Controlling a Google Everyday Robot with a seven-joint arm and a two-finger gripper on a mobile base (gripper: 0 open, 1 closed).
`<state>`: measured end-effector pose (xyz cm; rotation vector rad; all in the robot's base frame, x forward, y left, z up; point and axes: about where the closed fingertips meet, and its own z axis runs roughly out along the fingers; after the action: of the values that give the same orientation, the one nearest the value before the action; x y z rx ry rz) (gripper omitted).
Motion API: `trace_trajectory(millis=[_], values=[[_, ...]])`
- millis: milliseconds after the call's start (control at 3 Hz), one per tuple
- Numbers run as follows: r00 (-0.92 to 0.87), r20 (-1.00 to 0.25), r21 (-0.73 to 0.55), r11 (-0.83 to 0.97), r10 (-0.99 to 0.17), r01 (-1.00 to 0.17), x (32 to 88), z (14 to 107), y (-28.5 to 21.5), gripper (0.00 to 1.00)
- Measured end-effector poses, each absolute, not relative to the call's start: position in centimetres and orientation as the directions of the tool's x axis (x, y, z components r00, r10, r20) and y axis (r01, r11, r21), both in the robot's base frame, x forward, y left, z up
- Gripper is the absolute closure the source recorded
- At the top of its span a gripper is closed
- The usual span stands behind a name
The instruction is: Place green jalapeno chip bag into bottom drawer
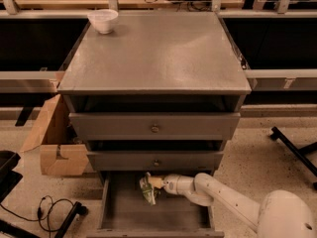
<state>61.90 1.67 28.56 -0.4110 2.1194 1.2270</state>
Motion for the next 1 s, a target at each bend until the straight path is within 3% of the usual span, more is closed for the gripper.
trace_trajectory(millis=[1000], values=[[-0.742, -0.669, 0.654, 0.513, 0.049, -0.555, 61.89, 28.56, 1.68, 0.04]])
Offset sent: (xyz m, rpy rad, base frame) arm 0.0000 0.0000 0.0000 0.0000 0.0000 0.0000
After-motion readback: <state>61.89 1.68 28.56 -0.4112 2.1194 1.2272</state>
